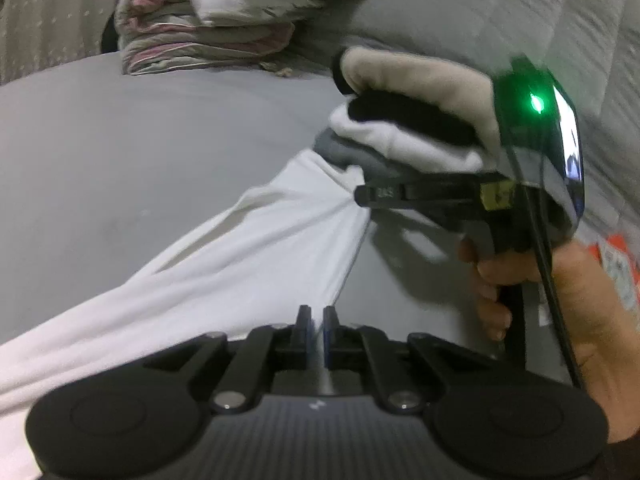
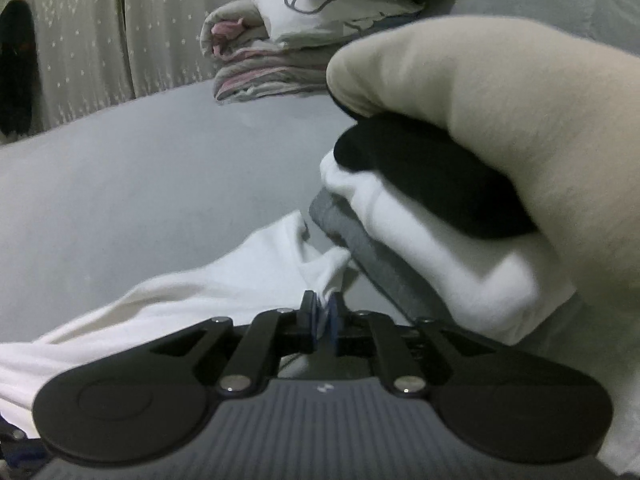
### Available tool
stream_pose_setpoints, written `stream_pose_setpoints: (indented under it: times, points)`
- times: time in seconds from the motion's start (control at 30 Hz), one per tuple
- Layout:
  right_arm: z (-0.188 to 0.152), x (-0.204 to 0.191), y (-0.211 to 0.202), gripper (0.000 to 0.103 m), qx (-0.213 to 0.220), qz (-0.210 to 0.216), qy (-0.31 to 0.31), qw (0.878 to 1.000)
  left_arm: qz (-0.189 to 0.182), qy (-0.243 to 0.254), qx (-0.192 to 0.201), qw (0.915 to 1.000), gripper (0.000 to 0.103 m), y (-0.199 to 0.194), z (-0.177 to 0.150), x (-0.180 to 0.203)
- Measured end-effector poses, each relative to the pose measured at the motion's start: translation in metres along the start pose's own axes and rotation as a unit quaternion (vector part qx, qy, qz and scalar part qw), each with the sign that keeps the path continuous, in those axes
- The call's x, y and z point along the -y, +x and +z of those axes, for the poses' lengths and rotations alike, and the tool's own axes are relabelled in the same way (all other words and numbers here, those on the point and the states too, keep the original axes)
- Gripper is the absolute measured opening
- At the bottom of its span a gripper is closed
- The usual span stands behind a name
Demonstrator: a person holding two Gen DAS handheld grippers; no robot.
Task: Fold clothes
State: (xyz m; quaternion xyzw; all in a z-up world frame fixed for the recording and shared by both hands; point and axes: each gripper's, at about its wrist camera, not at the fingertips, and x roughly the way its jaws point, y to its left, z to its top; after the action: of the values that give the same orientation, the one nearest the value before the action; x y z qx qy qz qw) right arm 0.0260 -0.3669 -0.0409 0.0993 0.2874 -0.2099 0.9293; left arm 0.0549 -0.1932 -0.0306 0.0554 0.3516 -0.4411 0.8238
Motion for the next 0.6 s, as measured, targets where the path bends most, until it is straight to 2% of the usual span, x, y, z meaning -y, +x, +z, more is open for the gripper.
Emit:
stream_pose_setpoints:
  times: [0.13, 0.2, 0.3, 0.4, 0.6]
  points:
    - [0.002, 0.004, -0.008, 0.015, 0.014, 0.03, 0.022, 0.999, 0.023, -0.012, 0.018, 0.9995, 0.019, -0.025, 0.0, -0.015]
    - [0.002, 0.002, -0.013, 0.015, 0.021, 0.048, 0.026, 0.998, 0.04, -0.016, 0.026, 0.9987, 0.022, -0.039, -0.001, -0.025]
    - [0.002, -0.002, -0.018, 0.015, 0.021, 0.094, 0.032, 0.995, 0.081, -0.024, 0.035, 0.9958, 0.027, -0.059, -0.002, -0.048]
    - [0.001, -0.01, -0.02, 0.015, 0.013, 0.124, 0.023, 0.992, 0.128, -0.032, 0.037, 0.9906, 0.034, -0.076, -0.006, -0.073]
    - [0.005, -0.027, -0.016, 0.015, -0.033, 0.173, 0.028, 0.984, 0.182, -0.06, 0.028, 0.9811, 0.039, -0.108, -0.015, -0.12]
